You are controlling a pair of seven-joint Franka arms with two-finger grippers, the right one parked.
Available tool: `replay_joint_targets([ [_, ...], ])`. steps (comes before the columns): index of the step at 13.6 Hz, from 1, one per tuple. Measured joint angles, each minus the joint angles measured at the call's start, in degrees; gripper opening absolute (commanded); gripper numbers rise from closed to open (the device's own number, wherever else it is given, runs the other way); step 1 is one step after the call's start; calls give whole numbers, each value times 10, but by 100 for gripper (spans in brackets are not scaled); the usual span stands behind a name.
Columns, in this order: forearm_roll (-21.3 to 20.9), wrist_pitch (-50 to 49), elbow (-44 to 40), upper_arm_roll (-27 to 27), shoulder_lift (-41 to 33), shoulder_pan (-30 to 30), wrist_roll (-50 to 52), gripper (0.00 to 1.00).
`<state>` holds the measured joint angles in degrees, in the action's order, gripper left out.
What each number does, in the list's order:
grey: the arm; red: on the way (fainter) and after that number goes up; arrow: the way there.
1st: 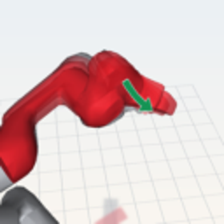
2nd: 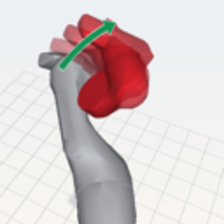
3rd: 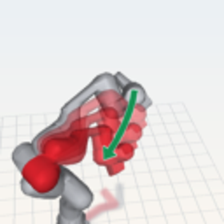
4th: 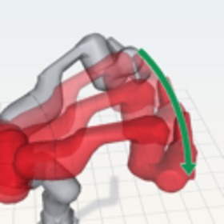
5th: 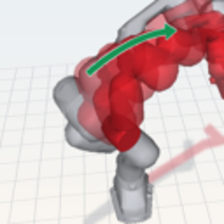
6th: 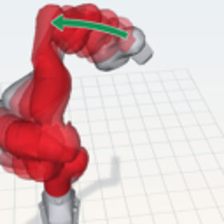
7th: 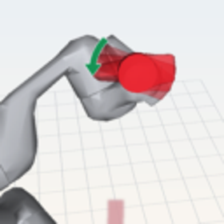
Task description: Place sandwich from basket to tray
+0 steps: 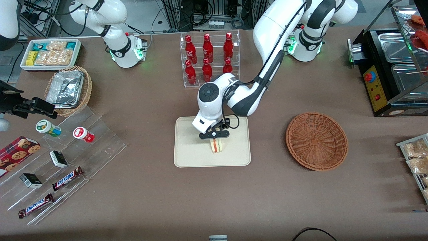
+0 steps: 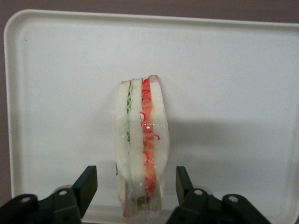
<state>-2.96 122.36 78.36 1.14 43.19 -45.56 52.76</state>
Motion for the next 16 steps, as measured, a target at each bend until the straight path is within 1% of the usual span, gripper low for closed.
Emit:
replay_joint_targets([
  [2,0,-35,-14,-4,-30,10,15,100],
  [4,0,-87,-22,-6,-76,28,36,100],
  [7,0,-164,-23,-7,-148,63,70,100],
  [11,0,-265,-21,-10,-222,125,73,100],
  [13,-1,-295,-21,-11,-247,159,59,100],
  [16,-1,-343,-20,-12,-274,204,-14,100],
])
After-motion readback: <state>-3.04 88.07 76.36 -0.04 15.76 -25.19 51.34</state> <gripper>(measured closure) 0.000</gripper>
